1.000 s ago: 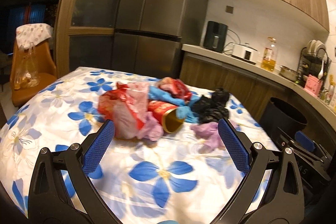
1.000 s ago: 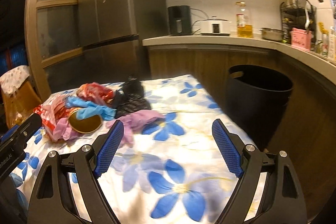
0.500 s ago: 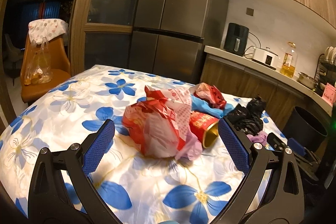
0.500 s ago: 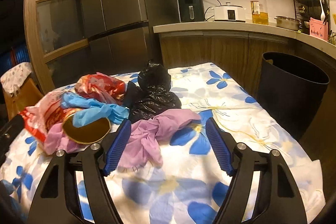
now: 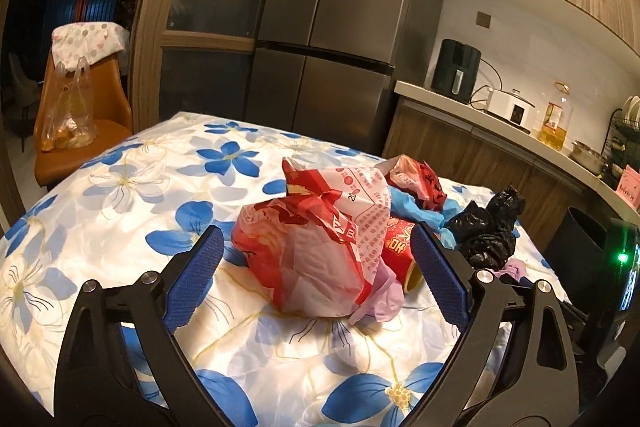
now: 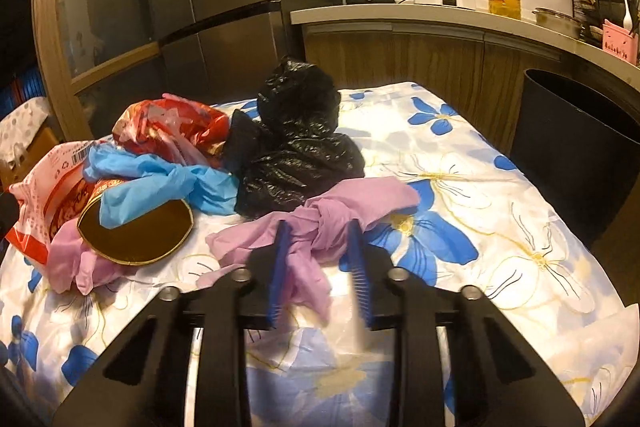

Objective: Collect trash
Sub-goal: 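Grasp the red-white plastic bag with the left tool while the right tool grasps the pink glove, then lift the red-white bag and pink glove and carry them over the bin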

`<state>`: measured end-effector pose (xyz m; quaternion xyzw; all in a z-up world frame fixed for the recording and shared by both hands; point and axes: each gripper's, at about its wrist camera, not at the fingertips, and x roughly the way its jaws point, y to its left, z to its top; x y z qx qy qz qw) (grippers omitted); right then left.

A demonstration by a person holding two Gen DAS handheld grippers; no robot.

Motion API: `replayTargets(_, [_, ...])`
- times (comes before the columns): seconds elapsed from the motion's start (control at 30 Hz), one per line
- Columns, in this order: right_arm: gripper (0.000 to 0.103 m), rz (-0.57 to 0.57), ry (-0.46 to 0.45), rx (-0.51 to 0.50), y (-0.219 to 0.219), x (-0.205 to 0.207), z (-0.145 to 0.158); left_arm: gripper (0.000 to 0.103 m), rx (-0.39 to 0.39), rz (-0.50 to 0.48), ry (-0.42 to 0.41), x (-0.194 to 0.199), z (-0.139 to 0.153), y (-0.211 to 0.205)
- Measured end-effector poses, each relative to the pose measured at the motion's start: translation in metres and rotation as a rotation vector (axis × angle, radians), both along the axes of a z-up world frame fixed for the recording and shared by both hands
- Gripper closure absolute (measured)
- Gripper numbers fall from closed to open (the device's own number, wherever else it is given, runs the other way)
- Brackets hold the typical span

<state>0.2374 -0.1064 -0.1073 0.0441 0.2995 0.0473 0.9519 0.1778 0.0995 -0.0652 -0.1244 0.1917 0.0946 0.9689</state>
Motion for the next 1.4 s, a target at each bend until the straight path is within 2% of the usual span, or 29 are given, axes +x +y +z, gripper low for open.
replayTargets(0.07, [0.087, 0.005, 0.002, 0.007, 0.0, -0.001, 0.001, 0.014, -0.011, -0.002, 0.003, 0.0, -0.001, 0.002])
replayTargets(0.17, [0.091, 0.01, -0.004, 0.022, -0.004, -0.008, 0.005, 0.018, -0.03, -0.004, 0.004, 0.0, -0.002, 0.005])
replayTargets(0.47, [0.092, 0.03, -0.052, 0.028, -0.019, -0.042, 0.022, 0.04, -0.072, -0.028, 0.052, 0.007, -0.008, 0.009])
replayTargets(0.67, [0.092, 0.046, -0.067, 0.034, -0.023, -0.054, 0.029, 0.065, -0.105, -0.07, 0.119, 0.016, -0.018, 0.01])
replayTargets(0.73, [0.092, 0.051, -0.073, 0.038, -0.024, -0.057, 0.031, 0.081, -0.097, -0.09, 0.126, 0.017, -0.019, 0.006])
replayTargets(0.83, [0.092, 0.058, -0.082, 0.039, -0.025, -0.063, 0.034, 0.095, -0.082, -0.095, 0.134, 0.016, -0.019, 0.002])
replayTargets(0.93, [0.092, 0.074, -0.094, 0.041, -0.026, -0.07, 0.038, 0.1, -0.089, -0.092, 0.124, 0.011, -0.017, 0.003])
replayTargets(1.4, [0.094, 0.098, -0.147, 0.069, -0.044, -0.097, 0.058, 0.1, -0.103, -0.067, -0.032, -0.053, 0.032, -0.001])
